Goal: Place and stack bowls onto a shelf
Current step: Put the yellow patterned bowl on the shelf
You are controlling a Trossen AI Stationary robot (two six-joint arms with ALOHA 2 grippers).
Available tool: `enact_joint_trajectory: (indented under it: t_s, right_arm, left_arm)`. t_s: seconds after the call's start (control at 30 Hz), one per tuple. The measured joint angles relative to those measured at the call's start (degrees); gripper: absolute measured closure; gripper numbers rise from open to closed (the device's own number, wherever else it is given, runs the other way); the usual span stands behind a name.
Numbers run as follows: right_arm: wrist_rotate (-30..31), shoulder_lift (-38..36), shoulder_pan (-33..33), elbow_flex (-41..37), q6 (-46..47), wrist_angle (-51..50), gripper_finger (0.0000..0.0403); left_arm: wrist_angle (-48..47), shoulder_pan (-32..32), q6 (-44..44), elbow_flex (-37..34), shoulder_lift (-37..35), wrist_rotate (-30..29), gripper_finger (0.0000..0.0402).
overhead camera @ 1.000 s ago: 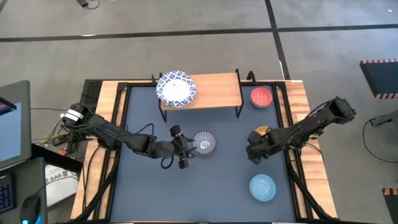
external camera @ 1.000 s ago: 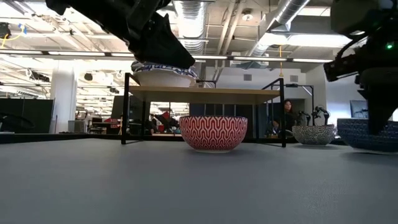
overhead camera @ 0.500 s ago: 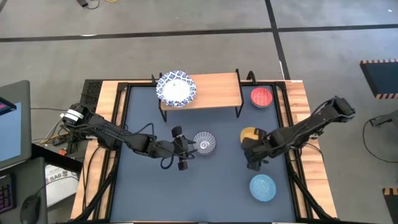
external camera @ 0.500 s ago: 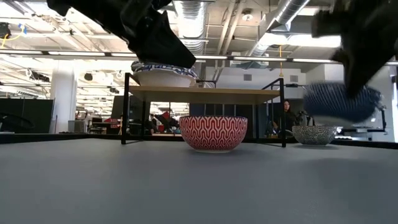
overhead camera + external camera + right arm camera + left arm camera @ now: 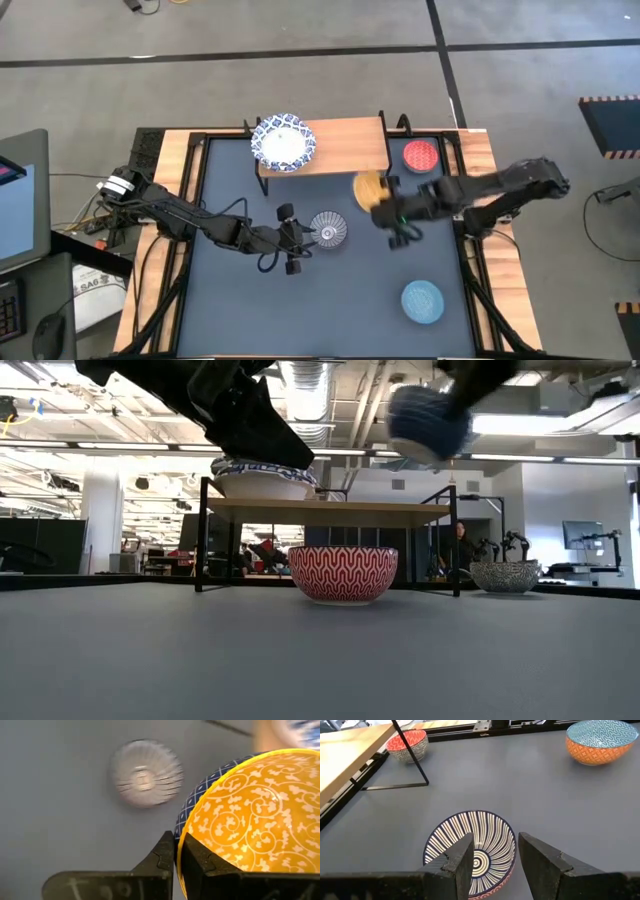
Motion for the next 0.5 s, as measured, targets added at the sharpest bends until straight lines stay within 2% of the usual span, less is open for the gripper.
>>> enact_joint_trajectory:
  t_s: [0.2, 0.4, 0.5]
  right_arm:
    - [-4.1, 7.2, -13.1, 8.7, -9.5, -2.3, 0.0367]
    - [-4.8, 15.3, -21.1, 16.2, -17.5, -6.9, 0.0367]
    - [-7.6, 18.7, -24.5, 19.5, -20.2, -9.7, 0.0367]
  left_arm:
    - [-0.6, 0.0, 0.8, 0.0, 0.1, 0.0, 0.026]
    - [-3.4, 0.4, 1.9, 0.0, 0.2, -0.3, 0.026]
    - [-5.4, 0.9, 0.6, 0.0, 0.2, -0.3, 0.026]
